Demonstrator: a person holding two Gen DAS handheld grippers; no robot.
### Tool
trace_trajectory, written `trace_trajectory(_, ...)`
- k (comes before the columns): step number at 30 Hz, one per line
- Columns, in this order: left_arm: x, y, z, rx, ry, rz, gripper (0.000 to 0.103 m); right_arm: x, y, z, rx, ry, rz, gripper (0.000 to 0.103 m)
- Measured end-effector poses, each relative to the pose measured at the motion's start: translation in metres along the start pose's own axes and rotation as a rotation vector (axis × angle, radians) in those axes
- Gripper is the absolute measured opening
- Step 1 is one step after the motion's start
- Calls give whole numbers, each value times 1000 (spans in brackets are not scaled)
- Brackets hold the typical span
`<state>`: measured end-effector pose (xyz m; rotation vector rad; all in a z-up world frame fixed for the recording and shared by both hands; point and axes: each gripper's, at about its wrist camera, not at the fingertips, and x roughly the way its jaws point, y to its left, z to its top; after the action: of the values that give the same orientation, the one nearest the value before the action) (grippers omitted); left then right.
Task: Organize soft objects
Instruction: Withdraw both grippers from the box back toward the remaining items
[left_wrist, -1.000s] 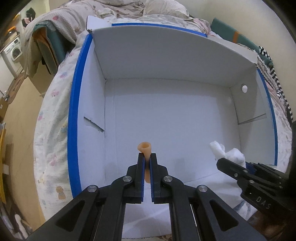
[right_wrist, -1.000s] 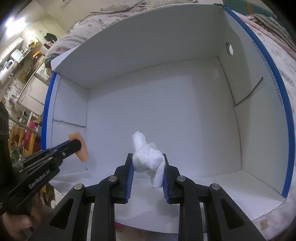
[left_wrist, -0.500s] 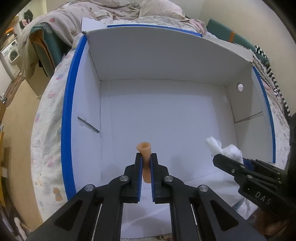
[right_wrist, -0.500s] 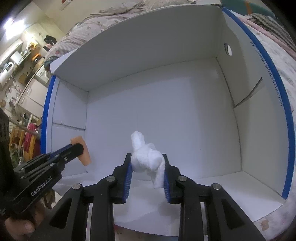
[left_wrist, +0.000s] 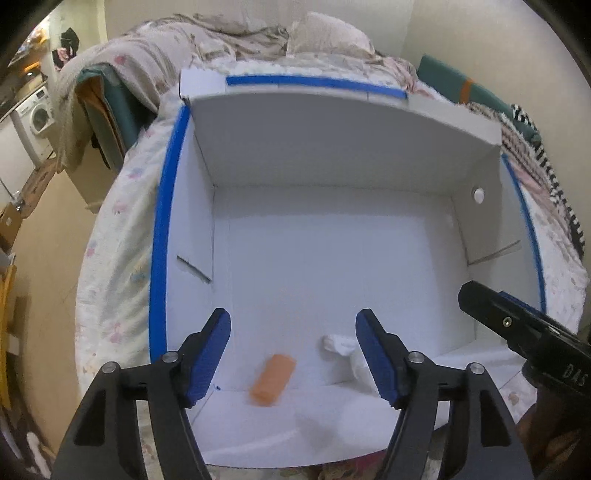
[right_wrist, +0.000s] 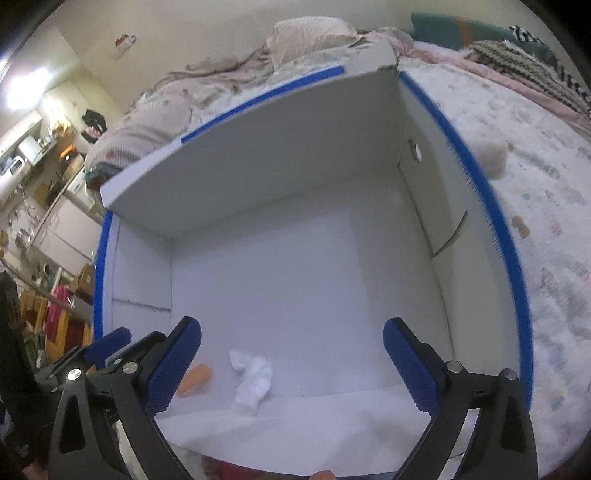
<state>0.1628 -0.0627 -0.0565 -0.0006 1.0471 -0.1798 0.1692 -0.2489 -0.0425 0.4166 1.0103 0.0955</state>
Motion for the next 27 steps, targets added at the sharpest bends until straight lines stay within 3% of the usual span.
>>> trace_trajectory(3,-5,2,2,-13,-17,-10,68,-6,0,1,-2,-36,2,103)
trace_trajectory(7,-10,5,3,-23,-28,30,68,-18,8,1,-49,-122,-51,103)
trace_trajectory(11,-22,12,2,-61,-75,52,68,-23,9,-2,-52,-119,-44,103)
trace_trajectory(16,-41,17,-1,-79,-142,21,68,-29,10,-7,-56,-126,-58,103)
trace_trajectory(21,-50,14,-8,-44,-138,65,68,-33,9,-13,-38,-109,-59,103)
trace_trajectory(27,-62,25,-22,-91,-132,62,69,-44,14,-19,-72,-126,-69,103)
